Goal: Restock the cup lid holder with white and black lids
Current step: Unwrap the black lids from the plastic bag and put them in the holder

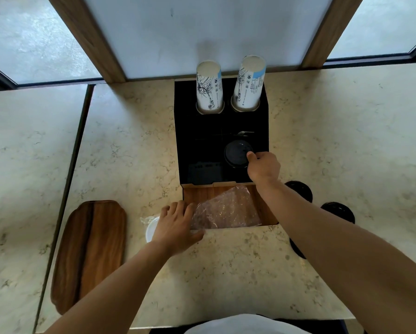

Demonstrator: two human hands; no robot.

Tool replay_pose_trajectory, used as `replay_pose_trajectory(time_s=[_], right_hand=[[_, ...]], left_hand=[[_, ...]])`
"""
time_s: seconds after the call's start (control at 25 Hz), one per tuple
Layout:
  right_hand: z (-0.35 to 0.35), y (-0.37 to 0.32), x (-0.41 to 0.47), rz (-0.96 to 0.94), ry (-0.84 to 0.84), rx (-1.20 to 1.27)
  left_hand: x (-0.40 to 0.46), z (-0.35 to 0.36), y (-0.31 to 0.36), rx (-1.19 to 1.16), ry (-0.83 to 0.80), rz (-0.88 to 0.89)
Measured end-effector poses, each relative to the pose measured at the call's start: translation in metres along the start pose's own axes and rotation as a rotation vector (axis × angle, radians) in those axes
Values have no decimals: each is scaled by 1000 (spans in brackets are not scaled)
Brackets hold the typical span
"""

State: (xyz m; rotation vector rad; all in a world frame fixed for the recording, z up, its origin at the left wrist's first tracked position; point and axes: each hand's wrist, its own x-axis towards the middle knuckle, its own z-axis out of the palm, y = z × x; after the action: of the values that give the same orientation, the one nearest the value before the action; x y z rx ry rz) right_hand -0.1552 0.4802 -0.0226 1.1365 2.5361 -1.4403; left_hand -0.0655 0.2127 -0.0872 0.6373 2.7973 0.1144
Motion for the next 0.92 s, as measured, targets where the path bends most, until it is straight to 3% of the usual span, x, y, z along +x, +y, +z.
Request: replay_pose_trajectory(time_s=[0.6, 0.92], right_hand=[[5, 0, 5, 50, -40, -102], [4, -4, 1, 81, -48, -20]], left_hand=[[0, 0, 2, 20, -10, -15], [0, -2, 3, 14, -18, -19]])
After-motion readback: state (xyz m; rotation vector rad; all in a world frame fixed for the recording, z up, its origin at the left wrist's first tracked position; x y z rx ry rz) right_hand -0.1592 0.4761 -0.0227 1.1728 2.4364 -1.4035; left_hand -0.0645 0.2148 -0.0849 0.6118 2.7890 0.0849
